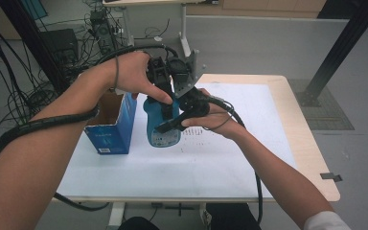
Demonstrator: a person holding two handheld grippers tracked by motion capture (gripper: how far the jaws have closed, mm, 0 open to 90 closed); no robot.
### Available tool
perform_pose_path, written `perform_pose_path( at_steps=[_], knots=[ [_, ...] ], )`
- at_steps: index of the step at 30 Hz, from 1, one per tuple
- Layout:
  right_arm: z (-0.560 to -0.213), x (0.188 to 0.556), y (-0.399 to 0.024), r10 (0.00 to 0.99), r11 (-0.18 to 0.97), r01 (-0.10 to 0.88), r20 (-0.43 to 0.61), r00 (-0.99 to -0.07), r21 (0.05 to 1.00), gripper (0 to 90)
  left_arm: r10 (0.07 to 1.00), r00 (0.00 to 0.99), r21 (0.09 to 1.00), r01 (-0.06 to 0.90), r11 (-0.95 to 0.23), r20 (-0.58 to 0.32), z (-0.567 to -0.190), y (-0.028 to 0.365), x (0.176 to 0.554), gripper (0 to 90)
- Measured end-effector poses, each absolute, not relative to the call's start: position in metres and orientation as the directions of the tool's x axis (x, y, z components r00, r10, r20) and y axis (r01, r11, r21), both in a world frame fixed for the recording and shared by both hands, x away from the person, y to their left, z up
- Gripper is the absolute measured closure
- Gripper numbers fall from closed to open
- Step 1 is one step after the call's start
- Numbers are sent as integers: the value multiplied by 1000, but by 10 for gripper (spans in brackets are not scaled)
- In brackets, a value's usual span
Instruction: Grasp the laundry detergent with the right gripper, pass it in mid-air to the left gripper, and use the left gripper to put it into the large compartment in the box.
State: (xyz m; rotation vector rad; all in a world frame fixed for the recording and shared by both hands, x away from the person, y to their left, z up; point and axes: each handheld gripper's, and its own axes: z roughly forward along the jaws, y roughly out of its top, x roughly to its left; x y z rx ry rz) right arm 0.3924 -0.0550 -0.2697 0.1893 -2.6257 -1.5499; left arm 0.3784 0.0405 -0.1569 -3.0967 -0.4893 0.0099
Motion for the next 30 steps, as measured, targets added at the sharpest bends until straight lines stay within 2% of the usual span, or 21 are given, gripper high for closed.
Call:
perform_pose_path(
  at_steps=[30],
  knots=[
    [-270, 394, -56, -147, 466, -66, 4, -989, 882, 413, 321, 947, -7, 321, -947, -2, -157, 41, 379, 368]
  ],
)
